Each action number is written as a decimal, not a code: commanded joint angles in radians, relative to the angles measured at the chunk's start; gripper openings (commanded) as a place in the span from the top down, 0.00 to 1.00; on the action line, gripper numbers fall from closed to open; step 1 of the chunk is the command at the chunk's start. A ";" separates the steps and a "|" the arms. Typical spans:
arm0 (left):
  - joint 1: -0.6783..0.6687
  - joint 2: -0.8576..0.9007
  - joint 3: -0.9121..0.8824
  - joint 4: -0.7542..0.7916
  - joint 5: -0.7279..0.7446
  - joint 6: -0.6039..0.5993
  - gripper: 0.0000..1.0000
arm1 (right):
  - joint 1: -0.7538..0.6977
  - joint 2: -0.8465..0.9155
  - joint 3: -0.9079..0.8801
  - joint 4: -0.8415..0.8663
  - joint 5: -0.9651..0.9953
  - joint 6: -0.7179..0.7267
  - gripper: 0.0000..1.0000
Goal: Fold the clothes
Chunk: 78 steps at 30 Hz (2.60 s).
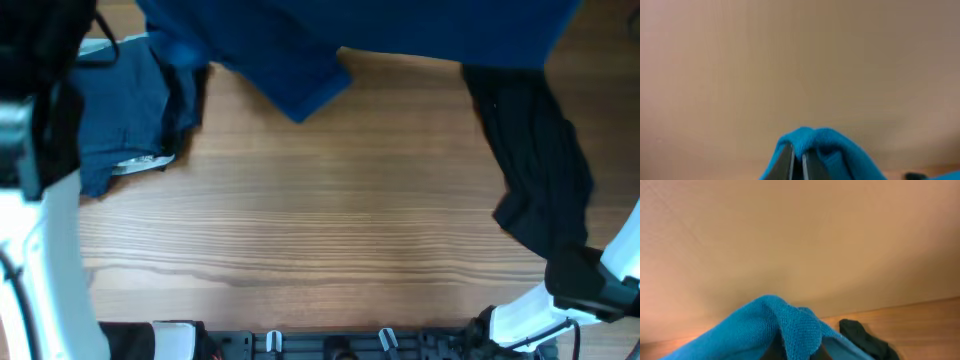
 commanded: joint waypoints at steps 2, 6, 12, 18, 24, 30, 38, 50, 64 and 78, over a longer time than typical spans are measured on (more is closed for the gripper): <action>-0.008 -0.051 0.193 -0.162 0.005 -0.006 0.96 | -0.003 -0.085 0.040 -0.066 0.018 -0.030 0.96; -0.008 -0.093 0.198 -0.321 0.005 -0.005 0.96 | -0.003 -0.163 0.040 -0.173 0.078 -0.050 0.96; -0.008 -0.086 0.198 -0.095 0.004 -0.002 0.96 | -0.003 -0.233 0.040 -0.034 0.142 -0.057 0.96; -0.005 0.117 0.198 0.158 -0.030 0.016 0.96 | -0.002 -0.092 0.040 0.159 0.137 -0.014 0.96; 0.005 0.327 0.221 0.542 -0.056 0.051 0.94 | -0.002 0.031 0.040 0.296 0.101 0.076 0.96; 0.004 0.332 0.323 0.689 0.048 0.105 0.96 | -0.002 0.033 0.040 0.310 0.099 0.072 0.96; 0.006 0.368 0.343 -0.252 0.126 0.166 0.96 | -0.002 0.034 0.040 0.146 0.093 -0.007 0.96; 0.008 0.330 0.343 -0.657 0.080 0.178 0.96 | -0.002 0.027 0.040 -0.261 -0.070 -0.062 0.96; 0.024 0.248 0.261 -0.957 0.100 0.098 0.96 | -0.001 -0.277 -0.283 -0.669 0.059 -0.001 0.96; 0.005 0.203 -0.226 -0.957 0.124 -0.011 0.96 | -0.001 -0.642 -1.049 -0.669 0.151 0.158 0.96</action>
